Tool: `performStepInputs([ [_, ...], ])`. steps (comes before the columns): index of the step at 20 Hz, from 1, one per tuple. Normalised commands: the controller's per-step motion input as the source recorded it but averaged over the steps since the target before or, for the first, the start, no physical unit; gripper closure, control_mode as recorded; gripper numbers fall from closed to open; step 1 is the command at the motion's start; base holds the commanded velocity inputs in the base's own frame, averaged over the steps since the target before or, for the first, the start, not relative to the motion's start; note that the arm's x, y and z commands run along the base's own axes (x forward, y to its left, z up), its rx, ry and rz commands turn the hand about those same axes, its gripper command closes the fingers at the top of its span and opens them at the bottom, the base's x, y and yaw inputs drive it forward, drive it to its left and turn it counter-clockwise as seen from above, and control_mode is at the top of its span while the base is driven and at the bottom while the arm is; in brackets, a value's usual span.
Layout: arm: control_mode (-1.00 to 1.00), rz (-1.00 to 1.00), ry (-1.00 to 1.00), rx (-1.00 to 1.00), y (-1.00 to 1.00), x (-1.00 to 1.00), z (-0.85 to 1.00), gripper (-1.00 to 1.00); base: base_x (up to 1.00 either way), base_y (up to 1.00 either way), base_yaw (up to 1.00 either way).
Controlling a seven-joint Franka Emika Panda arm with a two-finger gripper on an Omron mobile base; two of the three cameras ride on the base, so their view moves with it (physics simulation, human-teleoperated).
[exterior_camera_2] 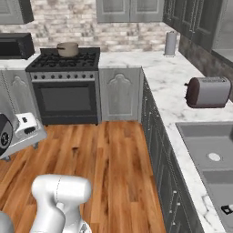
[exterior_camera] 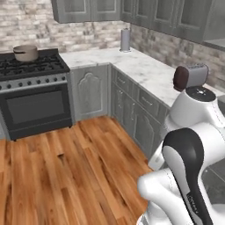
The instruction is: Move the pot and pan from the stove into the sink.
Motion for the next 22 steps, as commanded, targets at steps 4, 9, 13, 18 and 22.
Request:
performStepInputs([
  [4,1.00,0.00,0.00,0.00,0.00,0.00,0.00,-1.00,-0.15,0.03,0.03],
  [9,1.00,0.00,0.00,0.00,0.00,0.00,0.00,-1.00,0.37,0.05,-0.01],
  [13,1.00,0.00,0.00,0.00,0.00,0.00,0.00,-1.00,0.82,0.16,-0.06],
  [18,1.00,0.00,0.00,0.00,0.00,0.00,0.00,-1.00,0.92,0.22,-0.08],
  [22,1.00,0.00,0.00,0.00,0.00,0.00,0.00,-1.00,0.97,0.27,-0.08],
])
